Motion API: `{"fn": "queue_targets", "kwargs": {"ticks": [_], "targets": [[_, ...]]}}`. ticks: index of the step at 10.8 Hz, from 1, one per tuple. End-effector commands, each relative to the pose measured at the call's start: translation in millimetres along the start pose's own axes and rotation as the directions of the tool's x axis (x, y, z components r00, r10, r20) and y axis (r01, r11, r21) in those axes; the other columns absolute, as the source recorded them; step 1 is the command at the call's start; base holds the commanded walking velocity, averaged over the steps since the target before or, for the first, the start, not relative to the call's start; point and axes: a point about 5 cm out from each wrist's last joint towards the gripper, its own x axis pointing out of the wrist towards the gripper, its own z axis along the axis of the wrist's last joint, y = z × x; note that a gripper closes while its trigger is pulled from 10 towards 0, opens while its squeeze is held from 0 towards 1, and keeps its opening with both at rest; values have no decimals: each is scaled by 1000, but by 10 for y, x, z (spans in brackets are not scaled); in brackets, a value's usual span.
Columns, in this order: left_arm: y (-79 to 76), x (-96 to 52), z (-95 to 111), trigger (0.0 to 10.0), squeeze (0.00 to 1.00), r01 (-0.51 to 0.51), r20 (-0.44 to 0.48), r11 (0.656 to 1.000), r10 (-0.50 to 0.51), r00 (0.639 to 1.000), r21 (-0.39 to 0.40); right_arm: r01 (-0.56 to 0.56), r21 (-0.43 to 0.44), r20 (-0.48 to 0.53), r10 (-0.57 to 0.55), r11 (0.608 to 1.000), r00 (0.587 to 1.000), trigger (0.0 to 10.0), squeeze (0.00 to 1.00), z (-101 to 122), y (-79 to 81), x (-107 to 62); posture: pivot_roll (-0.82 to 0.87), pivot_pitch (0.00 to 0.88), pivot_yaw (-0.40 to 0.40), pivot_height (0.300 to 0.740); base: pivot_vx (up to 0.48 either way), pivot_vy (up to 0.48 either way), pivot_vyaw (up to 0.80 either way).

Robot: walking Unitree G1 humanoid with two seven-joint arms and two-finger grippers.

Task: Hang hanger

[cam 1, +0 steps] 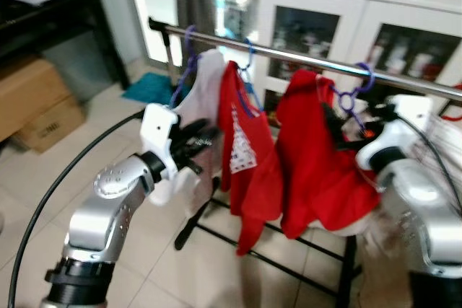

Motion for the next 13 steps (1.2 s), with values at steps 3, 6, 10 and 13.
{"fn": "queue_targets", "kwargs": {"ticks": [3, 6, 10, 13], "targets": [[-140, 84, 94, 10000, 0, 216, -22, 976, -216, 976, 4, -17, -25, -67, 15, 1000, 998, 10000, 1000, -31, -9, 211, -52, 0, 25, 740, 0, 0, 0], [-188, 127, 121, 10000, 0, 288, -34, 958, -288, 957, -6, 99, -8, -94, -100, 995, 991, 10000, 1000, -13, -135, 501, -51, 0, 29, 740, 0, 0, 0], [-189, 109, 132, 10000, 0, 288, -28, 958, -288, 957, 0, 157, 45, -138, -150, 986, 979, 10000, 1000, -17, -292, 571, -36, 0, 10, 740, 0, 0, 0], [-194, 90, 122, 10000, 0, 292, -34, 957, -292, 956, -1, 193, 94, -164, -176, 977, 971, 10000, 1000, -87, -439, 511, -41, 0, 15, 740, 0, 0, 0]]}}
